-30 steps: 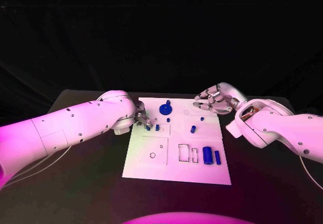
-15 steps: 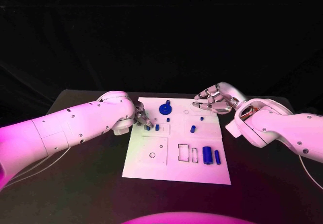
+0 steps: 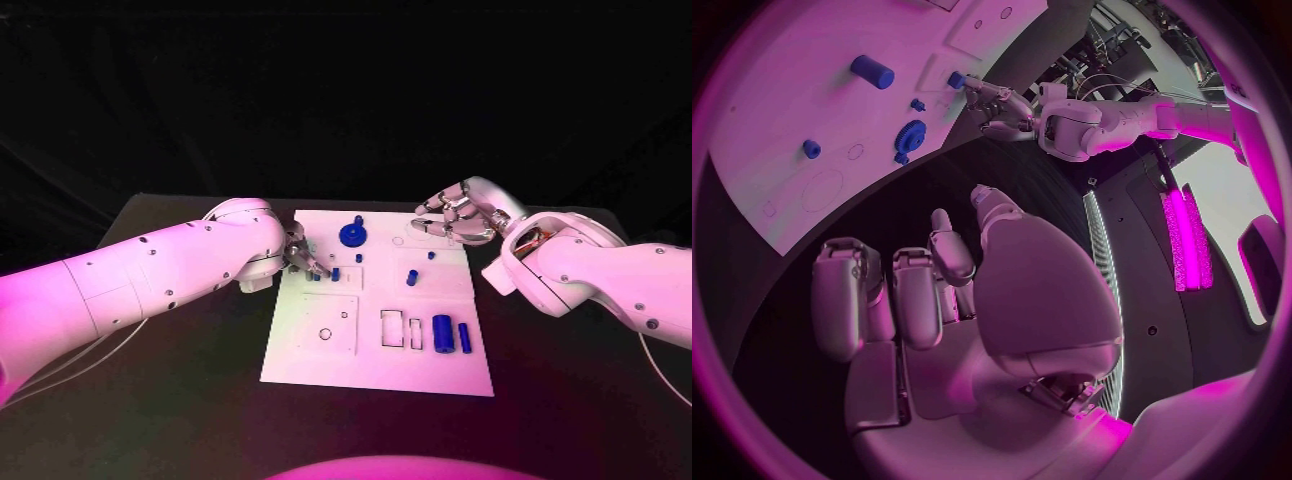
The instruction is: Assemble the parts on the task board
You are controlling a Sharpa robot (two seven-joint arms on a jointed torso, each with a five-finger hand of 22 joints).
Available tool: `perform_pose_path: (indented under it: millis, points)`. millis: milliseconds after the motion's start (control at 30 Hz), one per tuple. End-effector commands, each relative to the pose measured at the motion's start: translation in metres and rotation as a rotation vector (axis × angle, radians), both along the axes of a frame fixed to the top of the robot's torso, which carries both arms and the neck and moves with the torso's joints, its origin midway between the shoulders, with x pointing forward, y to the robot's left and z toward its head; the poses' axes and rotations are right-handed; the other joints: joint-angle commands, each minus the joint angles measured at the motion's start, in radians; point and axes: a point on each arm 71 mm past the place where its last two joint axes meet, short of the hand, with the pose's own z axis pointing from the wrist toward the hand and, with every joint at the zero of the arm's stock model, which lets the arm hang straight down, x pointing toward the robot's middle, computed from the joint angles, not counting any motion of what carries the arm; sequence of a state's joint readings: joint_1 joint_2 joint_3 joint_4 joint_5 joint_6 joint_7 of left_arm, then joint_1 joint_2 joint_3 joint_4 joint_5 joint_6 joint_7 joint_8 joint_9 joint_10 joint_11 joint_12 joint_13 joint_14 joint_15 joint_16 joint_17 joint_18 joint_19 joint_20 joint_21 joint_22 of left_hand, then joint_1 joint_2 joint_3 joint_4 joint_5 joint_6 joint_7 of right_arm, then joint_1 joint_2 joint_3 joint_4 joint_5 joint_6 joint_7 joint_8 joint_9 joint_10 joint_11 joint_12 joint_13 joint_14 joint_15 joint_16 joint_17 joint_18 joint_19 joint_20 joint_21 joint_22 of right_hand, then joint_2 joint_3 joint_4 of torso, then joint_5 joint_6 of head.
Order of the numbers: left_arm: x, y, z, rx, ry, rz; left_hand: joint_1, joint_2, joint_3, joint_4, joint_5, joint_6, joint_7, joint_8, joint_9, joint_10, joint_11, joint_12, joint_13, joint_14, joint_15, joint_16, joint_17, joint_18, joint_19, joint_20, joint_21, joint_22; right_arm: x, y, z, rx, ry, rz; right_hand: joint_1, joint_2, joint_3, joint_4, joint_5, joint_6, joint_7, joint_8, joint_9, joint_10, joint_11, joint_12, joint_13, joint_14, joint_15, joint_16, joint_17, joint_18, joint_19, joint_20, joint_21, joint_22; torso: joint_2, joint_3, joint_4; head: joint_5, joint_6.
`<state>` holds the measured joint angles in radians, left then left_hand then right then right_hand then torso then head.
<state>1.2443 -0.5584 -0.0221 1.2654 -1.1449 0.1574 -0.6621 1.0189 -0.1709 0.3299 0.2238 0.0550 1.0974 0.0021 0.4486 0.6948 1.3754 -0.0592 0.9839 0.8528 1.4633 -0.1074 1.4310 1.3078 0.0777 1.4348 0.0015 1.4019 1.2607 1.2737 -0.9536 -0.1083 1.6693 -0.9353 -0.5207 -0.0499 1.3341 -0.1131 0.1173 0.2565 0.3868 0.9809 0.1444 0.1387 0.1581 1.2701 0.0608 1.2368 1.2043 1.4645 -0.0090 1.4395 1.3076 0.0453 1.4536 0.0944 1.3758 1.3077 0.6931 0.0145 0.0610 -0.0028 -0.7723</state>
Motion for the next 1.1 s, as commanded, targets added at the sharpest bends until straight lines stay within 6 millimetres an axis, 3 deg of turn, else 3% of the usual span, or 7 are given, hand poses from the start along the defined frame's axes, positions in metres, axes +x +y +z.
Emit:
perform_pose_path:
  millis: [33,267,567,733,933,1033,1100]
  points:
    - [-0.001,0.000,0.000,-0.020,-0.002,0.009,0.024,0.005,-0.022,0.016,-0.003,0.002,0.006,-0.004,0.001,-0.007,0.001,-0.003,0.001,0.068,-0.003,-0.003,0.115,-0.012,0.006,0.001,0.001,0.001,0.000,0.001,0.000,-0.007,-0.006,0.013,-0.004,0.007,0.000,0.005,0.003,0.002,-0.001,0.005,0.001,-0.002,-0.001,-0.006,-0.001,0.054,-0.005,-0.006,0.052,0.007,-0.007,0.000,-0.006,0.137,0.001,0.0002,-0.0006,-0.001,0.000]
    - [-0.001,0.001,0.006,-0.085,-0.040,0.028,0.035,0.007,-0.033,0.026,-0.003,-0.002,0.008,-0.007,0.000,-0.015,0.002,-0.019,-0.016,0.067,-0.002,-0.004,0.115,-0.010,0.002,0.001,-0.005,-0.009,0.000,0.000,0.000,-0.008,-0.007,0.012,-0.004,0.007,0.000,0.005,0.003,0.002,-0.001,0.005,0.001,-0.002,-0.001,-0.006,-0.001,0.054,-0.005,-0.006,0.052,0.007,-0.007,0.000,-0.006,0.137,0.000,0.0002,0.0005,-0.003,0.002]
    - [0.003,0.003,0.022,-0.223,-0.156,0.075,0.057,0.004,-0.092,0.065,-0.003,-0.036,0.024,-0.025,-0.001,-0.080,0.017,-0.121,-0.129,0.067,0.008,-0.006,0.113,0.004,-0.031,0.007,-0.050,-0.081,0.000,-0.001,0.000,-0.008,-0.007,0.009,-0.005,0.008,0.000,0.006,0.004,0.002,-0.001,0.005,0.001,-0.002,-0.001,-0.006,-0.002,0.054,-0.005,-0.007,0.051,0.007,-0.007,0.000,-0.007,0.136,0.000,0.0003,0.0003,-0.004,0.007]
    - [0.004,-0.003,0.033,-0.291,-0.263,0.039,0.077,0.001,-0.139,0.068,-0.004,-0.107,0.057,-0.054,-0.012,-0.179,0.048,-0.222,-0.226,0.054,0.034,-0.036,0.085,0.036,-0.114,0.019,-0.164,-0.249,0.000,-0.001,0.000,-0.009,-0.007,0.006,-0.005,0.008,0.000,0.006,0.004,0.002,-0.001,0.005,0.001,-0.002,-0.001,-0.006,-0.001,0.054,-0.005,-0.007,0.051,0.007,-0.007,0.000,-0.007,0.136,0.000,-0.0002,0.0014,-0.005,0.009]
    - [0.004,-0.017,0.043,-0.384,-0.386,-0.064,0.240,0.006,-0.210,0.044,-0.001,-0.232,0.121,-0.111,-0.065,-0.345,0.108,-0.304,-0.279,-0.087,0.087,-0.321,-0.190,0.097,-0.318,0.062,-0.458,-0.623,0.000,-0.001,0.000,-0.009,-0.006,0.006,-0.004,0.008,0.000,0.006,0.004,0.001,-0.002,0.005,0.001,-0.003,-0.002,-0.007,-0.002,0.053,-0.005,-0.008,0.050,0.007,-0.007,0.000,-0.008,0.136,0.000,-0.0003,0.0016,-0.010,0.012]
    - [0.003,-0.027,0.045,-0.406,-0.438,-0.153,0.395,0.031,-0.162,-0.011,-0.001,-0.263,0.142,-0.146,-0.113,-0.436,0.132,-0.374,-0.330,-0.188,0.108,-0.484,-0.340,0.102,-0.354,0.083,-0.520,-0.671,0.000,-0.001,0.000,-0.009,-0.006,0.006,-0.003,0.008,0.001,0.005,0.005,0.001,-0.002,0.005,0.001,-0.003,-0.002,-0.007,-0.003,0.053,-0.005,-0.008,0.050,0.007,-0.007,0.000,-0.008,0.136,0.000,-0.0006,0.0020,-0.011,0.013]
    - [0.002,-0.034,0.045,-0.404,-0.466,-0.217,0.466,0.027,-0.121,-0.036,-0.002,-0.254,0.143,-0.170,-0.156,-0.455,0.142,-0.423,-0.378,-0.243,0.112,-0.572,-0.425,0.104,-0.360,0.092,-0.539,-0.682,0.000,-0.001,0.000,-0.009,-0.006,0.008,-0.002,0.008,0.002,0.004,0.006,0.001,-0.002,0.005,0.001,-0.003,-0.002,-0.007,-0.003,0.053,-0.005,-0.008,0.050,0.007,-0.008,0.000,-0.009,0.136,0.001,-0.0011,0.0017,-0.013,0.014]
